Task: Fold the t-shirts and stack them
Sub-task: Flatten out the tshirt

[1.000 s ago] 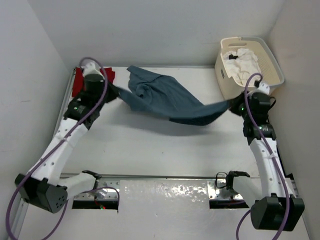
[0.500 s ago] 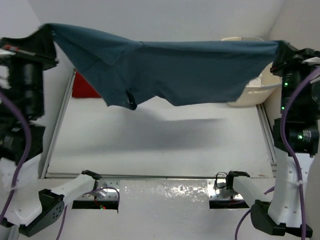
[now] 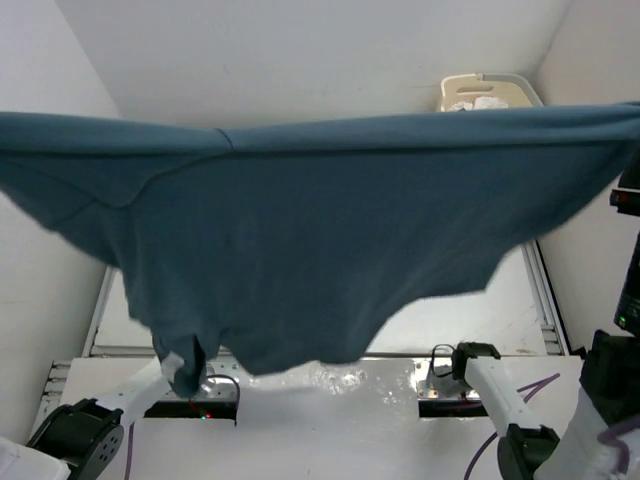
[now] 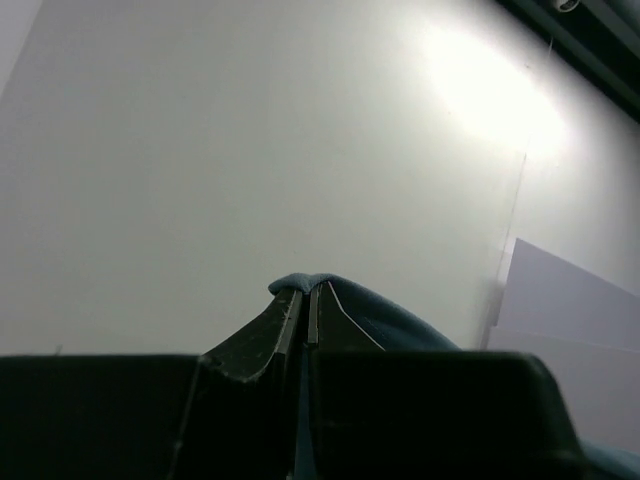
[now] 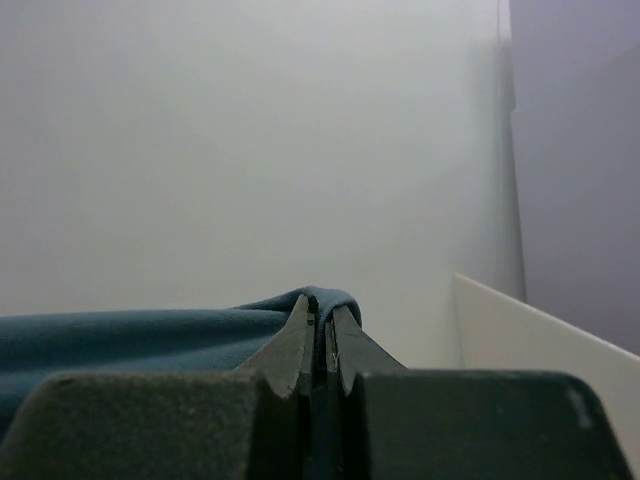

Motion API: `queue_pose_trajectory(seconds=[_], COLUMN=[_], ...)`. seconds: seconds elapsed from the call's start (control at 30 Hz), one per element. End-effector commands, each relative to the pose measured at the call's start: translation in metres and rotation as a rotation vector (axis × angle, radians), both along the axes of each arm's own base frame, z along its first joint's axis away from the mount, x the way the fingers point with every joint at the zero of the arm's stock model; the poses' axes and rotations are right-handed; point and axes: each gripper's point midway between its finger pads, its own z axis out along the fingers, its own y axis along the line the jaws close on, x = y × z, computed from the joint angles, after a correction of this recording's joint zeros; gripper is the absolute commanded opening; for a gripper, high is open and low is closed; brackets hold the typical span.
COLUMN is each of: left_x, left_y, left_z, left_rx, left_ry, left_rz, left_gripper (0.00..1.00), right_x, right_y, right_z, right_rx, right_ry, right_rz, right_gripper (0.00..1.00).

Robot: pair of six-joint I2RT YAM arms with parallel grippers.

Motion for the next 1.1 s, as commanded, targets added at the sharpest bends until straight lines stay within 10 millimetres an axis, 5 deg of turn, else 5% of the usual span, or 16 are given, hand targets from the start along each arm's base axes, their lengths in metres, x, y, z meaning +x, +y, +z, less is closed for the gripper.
queue_pose_trajectory(seconds=[0.0,0.07,0.17,0.23,0.27,0.3,0.4,0.47,0.5,0.6,0.63,0.67,0.7,0.77,0.8,1.07], left_x=[0.027,0.053,0.133,0.218,0.231,0.275,0.346,0.378,0.405,0.459,0.471,0.483,0.504,0.525,0.529,0.496], left_y=[0.006,0.003,-0.006,-0.017,-0.017,-0.028,-0.041,-0.040,-0.044,-0.040,-0.043,-0.048,-0.056,-0.067,-0.071,-0.089], left_z=[0.002,-0.004,-0.035,-0.091,-0.098,-0.138,-0.230,-0.277,-0.324,-0.420,-0.442,-0.453,-0.497,-0.526,-0.530,-0.549], left_rx=[-0.019,-0.024,-0.028,-0.004,-0.004,0.035,0.123,0.173,0.192,0.225,0.233,0.255,0.281,0.302,0.306,0.259], left_ry=[0.020,0.070,0.233,0.439,0.468,0.566,0.733,0.813,0.898,1.077,1.126,1.174,1.276,1.381,1.397,1.414], left_rz=[0.082,0.097,0.167,0.244,0.267,0.291,0.352,0.343,0.313,0.269,0.244,0.219,0.193,0.135,0.116,-0.017], left_gripper=[0.00,0.00,0.00,0.00,0.00,0.00,0.00,0.00,0.00,0.02,0.17,0.58,0.80,1.00,1.00,1.00], right_x=[0.022,0.048,0.097,0.142,0.159,0.184,0.232,0.250,0.262,0.291,0.297,0.302,0.312,0.317,0.321,0.303], right_y=[-0.028,-0.030,-0.032,-0.027,-0.023,-0.022,-0.004,0.006,0.008,0.025,0.029,0.031,0.034,0.033,0.033,0.104], right_z=[-0.017,-0.033,-0.072,-0.116,-0.135,-0.178,-0.272,-0.313,-0.368,-0.439,-0.456,-0.474,-0.499,-0.514,-0.513,-0.524], right_rx=[0.036,0.043,0.070,0.091,0.092,0.110,0.179,0.213,0.243,0.225,0.199,0.195,0.194,0.169,0.161,0.023], right_ry=[0.084,0.153,0.264,0.368,0.408,0.498,0.655,0.714,0.825,0.977,1.027,1.080,1.171,1.240,1.258,1.291], right_rz=[-0.145,-0.147,-0.124,-0.068,-0.038,-0.019,0.111,0.176,0.178,0.217,0.230,0.229,0.229,0.204,0.203,0.357], right_gripper=[0.00,0.00,0.00,0.00,0.00,0.00,0.00,0.00,0.00,0.00,0.20,0.39,0.57,0.95,0.99,0.99])
